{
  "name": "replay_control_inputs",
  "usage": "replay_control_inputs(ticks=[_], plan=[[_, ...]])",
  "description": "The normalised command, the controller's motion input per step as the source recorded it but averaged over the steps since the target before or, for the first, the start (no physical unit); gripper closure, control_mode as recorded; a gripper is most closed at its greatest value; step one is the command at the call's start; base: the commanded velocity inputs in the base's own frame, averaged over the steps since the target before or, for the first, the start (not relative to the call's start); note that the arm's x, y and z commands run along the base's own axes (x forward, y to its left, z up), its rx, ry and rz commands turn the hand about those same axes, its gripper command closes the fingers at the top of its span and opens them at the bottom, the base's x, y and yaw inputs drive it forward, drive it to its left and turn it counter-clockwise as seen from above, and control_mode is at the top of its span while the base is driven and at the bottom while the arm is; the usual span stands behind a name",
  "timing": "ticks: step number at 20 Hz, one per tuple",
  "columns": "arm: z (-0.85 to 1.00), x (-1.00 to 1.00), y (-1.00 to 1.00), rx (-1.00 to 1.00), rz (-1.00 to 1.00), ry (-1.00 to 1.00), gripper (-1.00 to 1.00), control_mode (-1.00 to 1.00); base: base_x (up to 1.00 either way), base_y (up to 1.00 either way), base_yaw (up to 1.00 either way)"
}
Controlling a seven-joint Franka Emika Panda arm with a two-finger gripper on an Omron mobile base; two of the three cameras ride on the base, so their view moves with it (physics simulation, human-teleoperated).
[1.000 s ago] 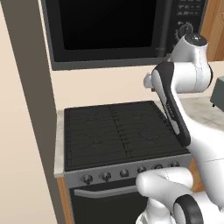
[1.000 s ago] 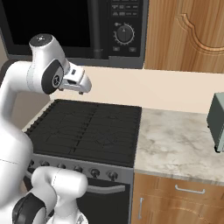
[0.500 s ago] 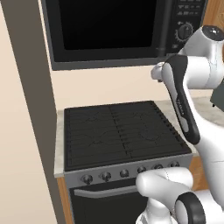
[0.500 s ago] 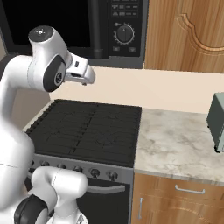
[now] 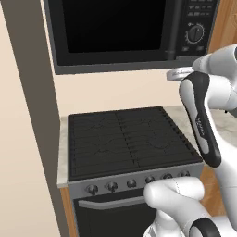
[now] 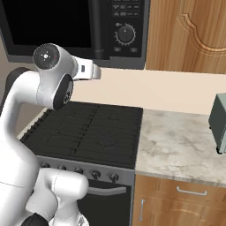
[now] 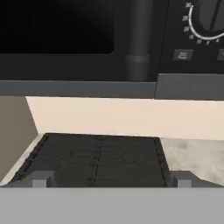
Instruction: Retrieve the reheated potato from the microwave, then place the potato, cheese, and condiment on the cutting board.
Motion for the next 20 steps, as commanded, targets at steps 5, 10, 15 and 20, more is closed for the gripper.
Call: replay_control_inputs(ticks=[5, 10, 15, 20], plan=[[0.3, 0.3, 0.0, 0.0, 0.01, -0.02, -1.0, -1.0, 0.0, 0.0, 0.0], [0.36, 0.38, 0.0, 0.0, 0.0, 0.03, -1.0, -1.0, 0.0, 0.0, 0.0], [0.33, 0.33, -0.03, -0.01, 0.03, 0.0, -1.0, -1.0, 0.0, 0.0, 0.0], [0.22, 0.08, -0.02, 0.0, 0.09, -0.14, -1.0, -1.0, 0.0, 0.0, 0.0]])
